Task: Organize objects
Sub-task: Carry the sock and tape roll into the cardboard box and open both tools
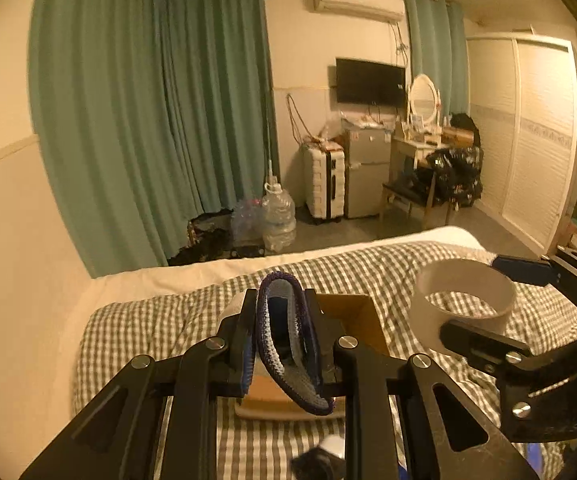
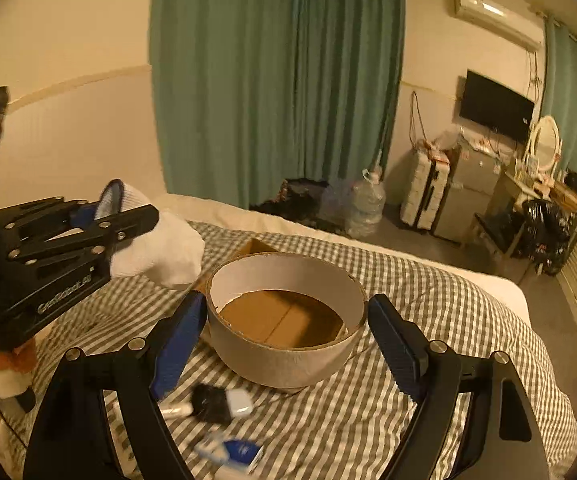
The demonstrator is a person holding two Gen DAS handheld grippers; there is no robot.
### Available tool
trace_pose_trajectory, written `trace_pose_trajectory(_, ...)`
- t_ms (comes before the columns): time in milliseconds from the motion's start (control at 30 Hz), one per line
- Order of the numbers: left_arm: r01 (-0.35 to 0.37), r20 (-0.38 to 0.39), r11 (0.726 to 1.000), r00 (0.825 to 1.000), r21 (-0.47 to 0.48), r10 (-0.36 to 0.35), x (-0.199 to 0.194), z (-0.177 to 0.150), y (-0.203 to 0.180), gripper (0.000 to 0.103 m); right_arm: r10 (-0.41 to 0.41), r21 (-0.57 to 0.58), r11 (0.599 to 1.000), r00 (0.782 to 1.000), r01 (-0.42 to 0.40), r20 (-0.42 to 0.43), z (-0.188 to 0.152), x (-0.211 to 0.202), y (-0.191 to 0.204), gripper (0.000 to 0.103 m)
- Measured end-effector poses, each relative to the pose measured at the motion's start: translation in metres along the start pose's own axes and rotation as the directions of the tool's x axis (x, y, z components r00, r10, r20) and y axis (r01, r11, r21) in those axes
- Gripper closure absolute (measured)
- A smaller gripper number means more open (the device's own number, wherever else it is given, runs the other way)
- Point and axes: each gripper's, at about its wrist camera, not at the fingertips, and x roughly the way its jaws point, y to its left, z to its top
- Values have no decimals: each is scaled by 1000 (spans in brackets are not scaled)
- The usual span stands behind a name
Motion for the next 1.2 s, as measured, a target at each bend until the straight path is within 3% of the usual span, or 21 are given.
trace_pose_trajectory(200,10,-104,999,995,34,-6,88,-23,-11,83,8,44,999,995,-3,-100,7,91,-23,21)
trace_pose_trajectory(467,30,-202,997,979,69,-15,169,-65,-11,83,38,124,992,971,-8,-237,-21,206,-43,21)
trace_pose_trajectory(733,77,-243,990,969,115,-47,201,-87,-14,83,4,92,996,957,23,-291,-30,267,-47,20)
trace_pose_trajectory(900,56,-209,986,978,157,-22,200,-94,-19,78,12,115,993,958,22,-287,-28,273,-47,19)
trace_pose_trajectory(967,52,-222,987,975,151,-17,197,-93,-18,71,10,120,992,960,24,-278,-25,270,-48,16)
trace_pose_trajectory(1033,42,-225,990,974,133,-11,192,-89,-16,43,22,140,990,964,16,-265,-20,261,-50,12)
trace_pose_trajectory(1100,36,-215,993,977,110,-12,180,-82,-13,28,-6,158,986,963,50,-269,-15,248,-54,10)
trace_pose_trajectory(1200,35,-192,994,981,104,-15,154,-71,-11,15,-14,175,983,970,58,-244,-4,221,-58,9)
